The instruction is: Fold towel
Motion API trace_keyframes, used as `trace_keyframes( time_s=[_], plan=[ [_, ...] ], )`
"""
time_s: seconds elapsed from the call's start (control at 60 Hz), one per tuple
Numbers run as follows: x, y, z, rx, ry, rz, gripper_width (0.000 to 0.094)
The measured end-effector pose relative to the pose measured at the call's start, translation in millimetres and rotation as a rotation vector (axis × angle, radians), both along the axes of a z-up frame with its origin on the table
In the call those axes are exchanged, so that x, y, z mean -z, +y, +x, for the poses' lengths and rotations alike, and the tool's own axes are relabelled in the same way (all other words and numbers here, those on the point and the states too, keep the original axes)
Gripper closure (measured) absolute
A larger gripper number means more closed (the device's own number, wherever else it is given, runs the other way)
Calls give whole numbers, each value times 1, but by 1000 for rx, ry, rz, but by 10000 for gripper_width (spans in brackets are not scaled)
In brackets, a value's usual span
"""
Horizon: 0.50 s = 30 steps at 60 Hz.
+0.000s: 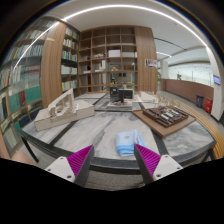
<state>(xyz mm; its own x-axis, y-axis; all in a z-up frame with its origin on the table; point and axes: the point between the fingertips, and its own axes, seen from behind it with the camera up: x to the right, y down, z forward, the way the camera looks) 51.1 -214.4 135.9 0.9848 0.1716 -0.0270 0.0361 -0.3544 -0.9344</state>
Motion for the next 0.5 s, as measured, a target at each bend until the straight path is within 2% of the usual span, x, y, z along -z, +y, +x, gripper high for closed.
trace_keyframes(
  time_s=[0.133, 0.233, 0.4, 0.5],
  plan=[
    [-9, -2, -1, -2, 67, 37, 101],
    [-10, -7, -3, -50, 52, 25, 104],
    [-17, 2, 30, 23, 19, 81, 112],
    [-10, 2, 22, -3, 85, 63, 113]
  ],
)
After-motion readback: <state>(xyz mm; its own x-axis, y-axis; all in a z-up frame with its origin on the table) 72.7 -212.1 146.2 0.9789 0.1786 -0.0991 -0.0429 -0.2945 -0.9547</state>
